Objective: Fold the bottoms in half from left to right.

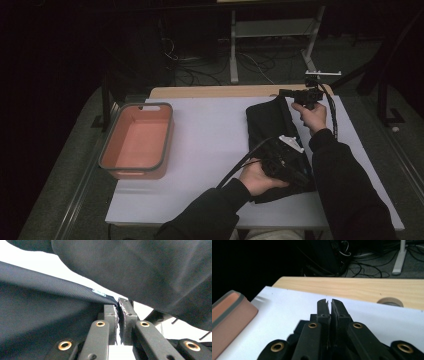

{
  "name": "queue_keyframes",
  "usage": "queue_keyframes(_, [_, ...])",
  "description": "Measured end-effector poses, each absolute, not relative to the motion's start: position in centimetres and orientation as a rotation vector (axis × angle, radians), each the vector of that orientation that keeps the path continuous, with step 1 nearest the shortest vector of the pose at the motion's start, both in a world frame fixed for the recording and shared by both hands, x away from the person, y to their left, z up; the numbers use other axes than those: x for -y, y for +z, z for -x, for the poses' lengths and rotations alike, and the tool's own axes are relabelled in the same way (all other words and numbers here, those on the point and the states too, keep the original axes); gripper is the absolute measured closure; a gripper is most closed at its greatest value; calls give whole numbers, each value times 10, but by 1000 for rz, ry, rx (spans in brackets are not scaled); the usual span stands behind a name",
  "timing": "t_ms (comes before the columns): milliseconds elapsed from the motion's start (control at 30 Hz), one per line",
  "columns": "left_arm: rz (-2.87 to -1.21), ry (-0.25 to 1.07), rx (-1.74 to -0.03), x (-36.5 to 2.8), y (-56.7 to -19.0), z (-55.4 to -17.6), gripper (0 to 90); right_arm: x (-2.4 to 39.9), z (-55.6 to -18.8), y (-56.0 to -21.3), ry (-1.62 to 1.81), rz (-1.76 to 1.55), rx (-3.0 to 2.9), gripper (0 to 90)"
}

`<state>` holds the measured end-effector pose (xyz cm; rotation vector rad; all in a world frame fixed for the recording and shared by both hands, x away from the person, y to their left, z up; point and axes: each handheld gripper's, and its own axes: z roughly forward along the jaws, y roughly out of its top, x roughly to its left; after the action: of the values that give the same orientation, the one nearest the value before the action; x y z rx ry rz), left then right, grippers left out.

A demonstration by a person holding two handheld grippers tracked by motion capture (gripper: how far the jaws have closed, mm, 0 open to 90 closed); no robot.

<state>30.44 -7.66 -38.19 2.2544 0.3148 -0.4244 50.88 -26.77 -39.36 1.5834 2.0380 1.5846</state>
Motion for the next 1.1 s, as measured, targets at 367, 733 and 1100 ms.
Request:
queue_keyframes(367, [-2238,-467,-392,95,-409,-315,853,288,-518,-420,1578,-1675,-2021,843])
queue_keyframes(733, [-2202,-503,-455,107,-428,-323,853,294,-528,-444,1516,-1731,-2019,842])
queue_keyframes(1100, [-2171,-502,-443,106,-431,-321,645,300,-526,-442,1507,-1752,-1998,778])
